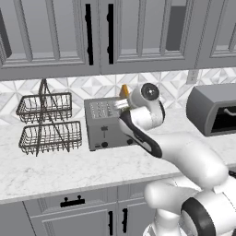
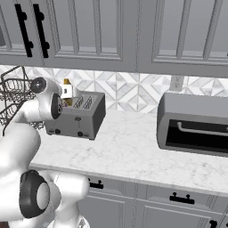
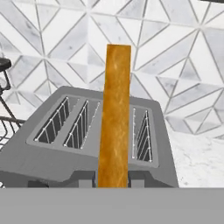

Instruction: Start the toaster. Once the lever pops up, take the bread to the plate on the dining counter.

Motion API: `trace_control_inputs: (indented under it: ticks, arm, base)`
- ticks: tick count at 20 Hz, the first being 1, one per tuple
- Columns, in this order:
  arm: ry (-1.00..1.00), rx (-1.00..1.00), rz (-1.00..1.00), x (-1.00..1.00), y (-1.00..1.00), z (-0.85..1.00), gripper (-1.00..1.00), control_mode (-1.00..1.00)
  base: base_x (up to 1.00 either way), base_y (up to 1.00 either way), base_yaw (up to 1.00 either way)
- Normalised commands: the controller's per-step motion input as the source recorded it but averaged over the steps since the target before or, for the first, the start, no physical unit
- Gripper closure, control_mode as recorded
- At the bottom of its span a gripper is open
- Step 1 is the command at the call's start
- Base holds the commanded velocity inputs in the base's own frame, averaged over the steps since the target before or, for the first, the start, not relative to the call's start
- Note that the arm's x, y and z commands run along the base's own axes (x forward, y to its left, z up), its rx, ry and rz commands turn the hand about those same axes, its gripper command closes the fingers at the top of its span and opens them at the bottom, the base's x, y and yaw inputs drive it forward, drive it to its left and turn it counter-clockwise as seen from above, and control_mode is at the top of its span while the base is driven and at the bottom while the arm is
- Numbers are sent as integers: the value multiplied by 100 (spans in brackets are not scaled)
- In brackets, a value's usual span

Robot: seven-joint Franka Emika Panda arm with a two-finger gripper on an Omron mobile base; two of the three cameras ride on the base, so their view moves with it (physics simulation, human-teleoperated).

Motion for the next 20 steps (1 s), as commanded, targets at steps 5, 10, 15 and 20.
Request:
trace_control_inputs:
  ticks: [5, 10, 15, 20]
  arm:
    - [1, 0, 0, -69, -4, 49, 100, -100]
    - [15, 0, 0, -81, -24, 42, 100, -100]
    - [22, -1, 0, -70, -45, 7, 100, -100]
    - [6, -1, -2, -55, -81, 1, 100, -100]
  base:
    - [0, 0, 0]
    - [0, 0, 0]
    - [0, 0, 0]
    - [0, 0, 0]
